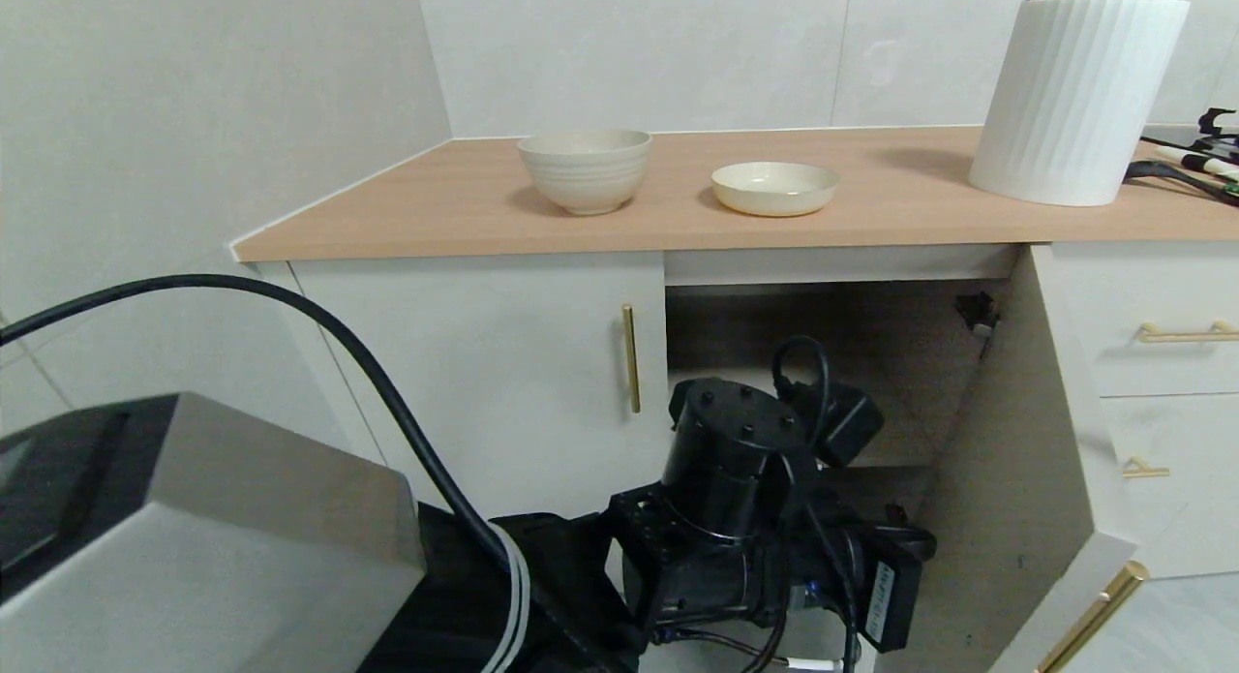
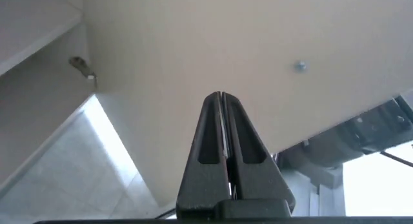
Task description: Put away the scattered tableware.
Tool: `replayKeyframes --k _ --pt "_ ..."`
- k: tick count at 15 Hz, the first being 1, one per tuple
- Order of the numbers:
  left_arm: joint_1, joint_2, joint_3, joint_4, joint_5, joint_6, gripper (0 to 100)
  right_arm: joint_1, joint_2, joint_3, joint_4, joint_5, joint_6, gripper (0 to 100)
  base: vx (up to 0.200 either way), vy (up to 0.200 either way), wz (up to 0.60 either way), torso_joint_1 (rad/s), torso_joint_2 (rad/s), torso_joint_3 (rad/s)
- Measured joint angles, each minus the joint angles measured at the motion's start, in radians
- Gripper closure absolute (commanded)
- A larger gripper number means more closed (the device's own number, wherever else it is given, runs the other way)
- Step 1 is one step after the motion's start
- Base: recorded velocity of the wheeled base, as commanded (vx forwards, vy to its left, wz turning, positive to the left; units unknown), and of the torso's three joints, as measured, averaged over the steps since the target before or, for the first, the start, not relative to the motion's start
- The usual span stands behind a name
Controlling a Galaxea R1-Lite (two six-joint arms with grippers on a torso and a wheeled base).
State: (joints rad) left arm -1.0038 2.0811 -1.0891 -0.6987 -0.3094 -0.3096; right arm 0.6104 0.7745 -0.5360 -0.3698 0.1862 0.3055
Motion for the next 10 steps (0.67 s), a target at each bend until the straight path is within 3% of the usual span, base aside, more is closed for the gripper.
replayKeyframes --k 3,5,6,8,10 --pt "-0.013 0.029 -0.053 0.035 0.004 0.000 100 0.000 0.001 0.000 0.000 0.000 0.000 0 0.000 0.000 0.00 0.000 0.00 0.000" --pt "-0.039 0.047 -0.123 0.121 0.005 -0.002 100 0.000 0.001 0.000 0.000 0.000 0.000 0 0.000 0.000 0.00 0.000 0.00 0.000" --pt "-0.059 0.054 -0.155 0.139 0.004 -0.018 100 0.000 0.000 0.000 0.000 0.000 0.000 0 0.000 0.000 0.00 0.000 0.00 0.000" --pt "-0.108 0.062 -0.196 0.148 -0.003 -0.093 100 0.000 -0.002 -0.003 -0.001 0.002 0.001 0 0.000 0.000 0.00 0.000 0.00 0.000" --pt "-0.135 0.062 -0.226 0.149 -0.008 -0.134 100 0.000 -0.006 -0.007 -0.001 0.003 0.001 0 0.000 0.000 0.00 0.000 0.00 0.000"
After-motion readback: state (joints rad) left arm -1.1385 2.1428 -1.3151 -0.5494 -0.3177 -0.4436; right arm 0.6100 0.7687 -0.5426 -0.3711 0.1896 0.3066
